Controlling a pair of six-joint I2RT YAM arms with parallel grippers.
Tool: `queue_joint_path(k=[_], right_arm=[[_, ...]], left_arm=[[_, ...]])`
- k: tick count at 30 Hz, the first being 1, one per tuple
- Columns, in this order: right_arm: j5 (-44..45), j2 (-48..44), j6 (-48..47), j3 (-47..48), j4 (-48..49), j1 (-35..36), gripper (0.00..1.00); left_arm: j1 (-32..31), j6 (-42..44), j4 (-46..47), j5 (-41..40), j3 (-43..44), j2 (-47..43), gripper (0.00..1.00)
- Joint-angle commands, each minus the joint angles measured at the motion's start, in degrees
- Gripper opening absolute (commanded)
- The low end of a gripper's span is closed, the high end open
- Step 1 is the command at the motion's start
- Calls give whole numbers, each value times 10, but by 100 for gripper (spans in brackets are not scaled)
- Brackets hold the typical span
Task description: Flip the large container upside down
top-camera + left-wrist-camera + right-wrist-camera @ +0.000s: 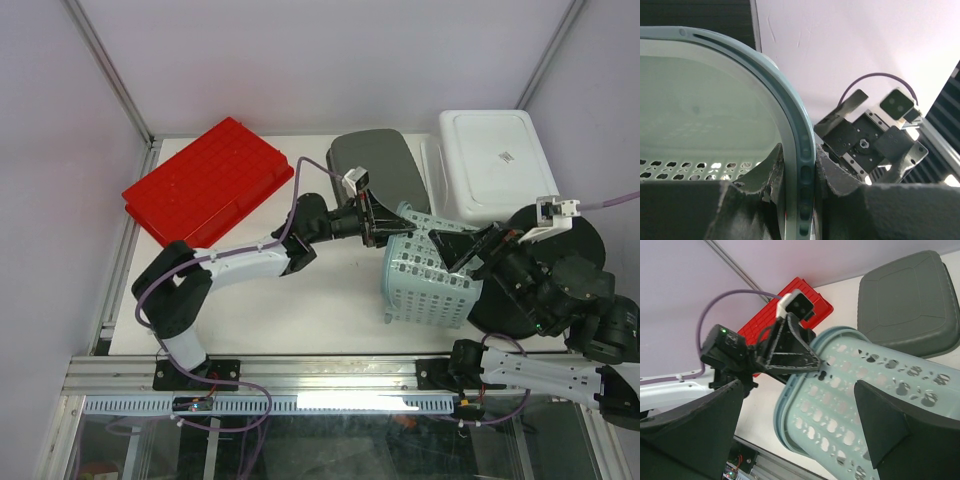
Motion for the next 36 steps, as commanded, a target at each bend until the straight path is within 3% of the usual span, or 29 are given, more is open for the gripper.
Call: queue_joint_path(k=[1, 13, 24, 30, 36], right_arm=[[-1, 10, -13, 22, 38, 3, 96], [-10, 14, -6, 10, 45, 4, 96], [-9, 12, -4, -3, 49, 4, 96], [-13, 14, -3, -11, 54, 3, 96], [-17, 21, 0, -15, 53, 3, 97]], left_arm=[[-8, -77, 148, -16, 11, 22, 0], [23, -81, 189, -8, -133, -10, 0], [83, 18, 128, 100, -231, -49, 1], [129, 142, -18, 146, -250, -64, 40], [156, 345, -322, 94, -191, -95, 78]])
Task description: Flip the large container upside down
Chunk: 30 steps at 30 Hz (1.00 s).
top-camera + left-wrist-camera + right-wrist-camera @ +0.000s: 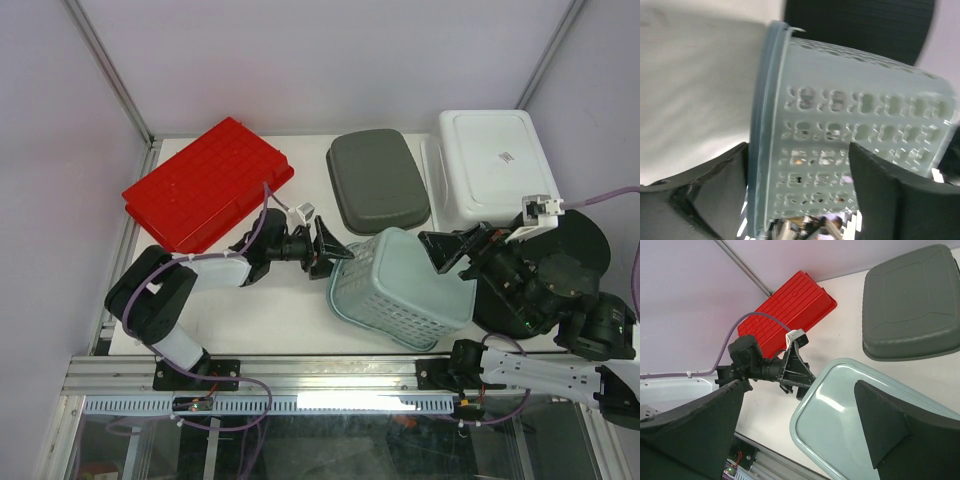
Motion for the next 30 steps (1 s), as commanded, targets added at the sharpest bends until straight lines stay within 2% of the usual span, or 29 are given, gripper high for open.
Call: queue_joint_path(k=[1, 4, 8, 15, 18, 24, 30], right_arm=[[-4, 12, 3, -1, 29, 3, 97], [-5, 12, 5, -4, 30, 3, 97], [-10, 12, 6, -9, 34, 4, 97], [-16, 22, 3, -11, 30, 3, 97], [-20, 42, -6, -5, 24, 3, 98], [-38, 135, -31, 36, -10, 3, 99], [-23, 208, -34, 57, -26, 3, 99]], left_arm=[[12, 208, -268, -37, 61, -47, 84], [18, 249, -344, -72, 80, -58, 99], [28, 301, -434, -126, 107, -73, 99], [31, 394, -650, -340, 223, -99, 99], [31, 419, -708, -430, 269, -152, 99], [31, 457, -744, -561, 315, -251, 99], [31, 450, -741, -633, 285, -332, 99]])
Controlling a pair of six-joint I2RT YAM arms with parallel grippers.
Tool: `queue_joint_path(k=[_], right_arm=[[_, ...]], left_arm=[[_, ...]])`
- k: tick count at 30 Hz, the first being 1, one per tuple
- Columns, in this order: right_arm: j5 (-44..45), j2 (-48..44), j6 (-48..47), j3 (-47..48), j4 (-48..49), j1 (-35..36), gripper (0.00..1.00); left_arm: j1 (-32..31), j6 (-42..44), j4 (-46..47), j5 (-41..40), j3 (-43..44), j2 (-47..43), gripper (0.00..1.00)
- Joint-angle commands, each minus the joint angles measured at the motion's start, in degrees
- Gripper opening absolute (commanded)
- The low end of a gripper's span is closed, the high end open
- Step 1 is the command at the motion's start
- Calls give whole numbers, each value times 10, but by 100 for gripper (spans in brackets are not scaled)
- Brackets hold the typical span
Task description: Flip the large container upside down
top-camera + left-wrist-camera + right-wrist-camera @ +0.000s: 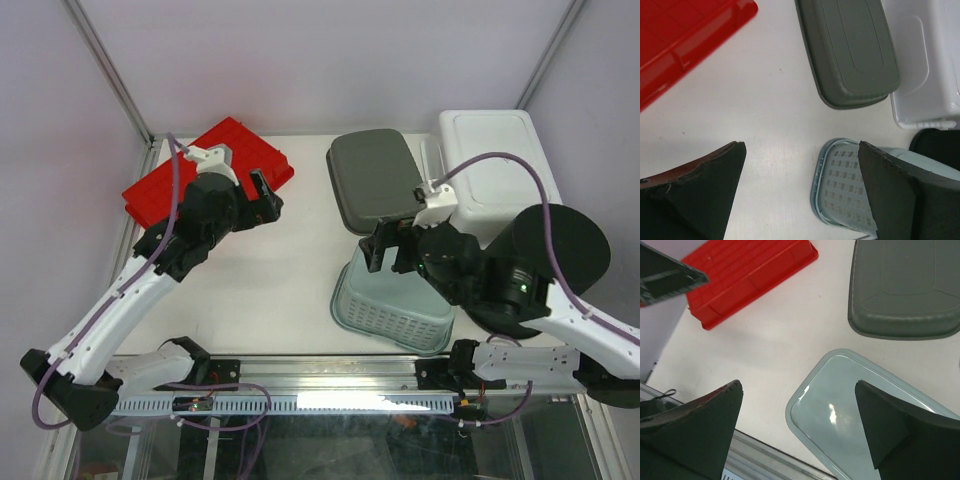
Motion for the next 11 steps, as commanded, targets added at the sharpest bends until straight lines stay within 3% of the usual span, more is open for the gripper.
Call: queue_joint_path(k=[1, 11], right_arm=[[16, 20, -12, 13, 4, 3, 99], [10, 4, -23, -26, 69, 4, 99]], left_arm=[[4, 20, -7, -92, -21, -47, 99], [4, 22, -1, -98, -68, -85, 99]])
